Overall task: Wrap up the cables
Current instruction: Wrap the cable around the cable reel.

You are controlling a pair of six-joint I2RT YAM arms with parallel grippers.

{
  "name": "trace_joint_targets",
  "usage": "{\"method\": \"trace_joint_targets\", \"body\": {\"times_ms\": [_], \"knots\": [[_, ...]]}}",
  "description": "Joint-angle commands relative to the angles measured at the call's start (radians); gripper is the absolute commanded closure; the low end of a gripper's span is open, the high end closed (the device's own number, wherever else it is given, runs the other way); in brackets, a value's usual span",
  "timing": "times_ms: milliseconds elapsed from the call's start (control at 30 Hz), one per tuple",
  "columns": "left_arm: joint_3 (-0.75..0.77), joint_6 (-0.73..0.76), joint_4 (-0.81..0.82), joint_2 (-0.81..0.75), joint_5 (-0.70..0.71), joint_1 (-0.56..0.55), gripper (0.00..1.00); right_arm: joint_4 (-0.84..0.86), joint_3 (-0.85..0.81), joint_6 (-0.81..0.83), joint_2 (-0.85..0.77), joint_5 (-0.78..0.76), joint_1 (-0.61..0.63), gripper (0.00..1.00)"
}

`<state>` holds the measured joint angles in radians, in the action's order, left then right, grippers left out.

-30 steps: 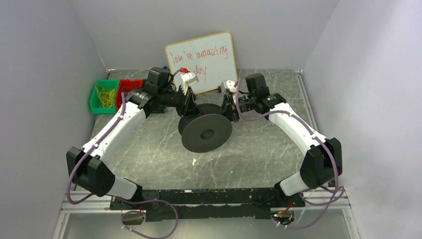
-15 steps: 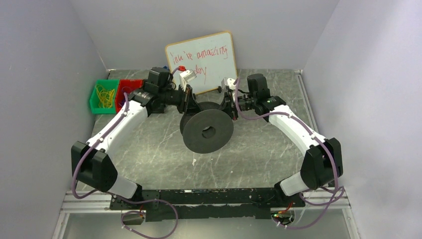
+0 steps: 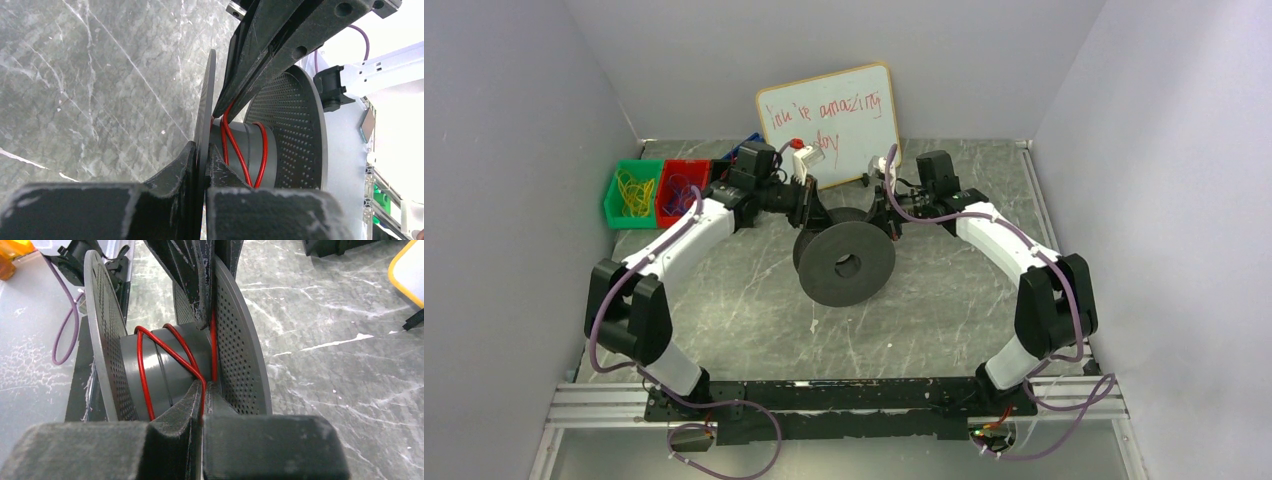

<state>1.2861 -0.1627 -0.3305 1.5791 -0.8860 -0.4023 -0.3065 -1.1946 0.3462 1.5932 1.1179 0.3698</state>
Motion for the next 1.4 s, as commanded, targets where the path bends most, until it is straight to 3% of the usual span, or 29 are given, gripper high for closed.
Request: {"method": "trace_joint_targets", "body": {"times_ms": [0, 333, 600, 867, 1033, 1367], "knots": [[0.008, -0.074, 0.069, -0.027, 0.096, 0.045, 0.98, -0.053, 0.005, -0.014, 0.002, -0.138, -0.047, 1.00], [0.008, 0.001, 0.091, -0.041, 0.207, 0.043, 0.98, -0.005, 0.018, -0.023, 0.058, -0.190, -0.070, 1.00], [0.001, 0.299, 0.046, -0.055, 0.391, -0.074, 0.97, -0.011, -0.011, -0.022, 0.128, -0.202, -0.070, 1.00], [-0.047, 0.428, 0.080, -0.050, 0.560, -0.156, 0.97, -0.006, -0.026, -0.005, 0.196, -0.227, -0.069, 1.00], [0.049, 0.485, -0.017, 0.010, 0.649, -0.205, 0.98, 0.021, 0.001, -0.018, 0.195, -0.256, -0.071, 1.00], [0.241, 0.445, -0.155, 0.141, 0.702, -0.234, 0.92, 0.004, 0.013, 0.010, 0.198, -0.257, -0.118, 1.00]]}}
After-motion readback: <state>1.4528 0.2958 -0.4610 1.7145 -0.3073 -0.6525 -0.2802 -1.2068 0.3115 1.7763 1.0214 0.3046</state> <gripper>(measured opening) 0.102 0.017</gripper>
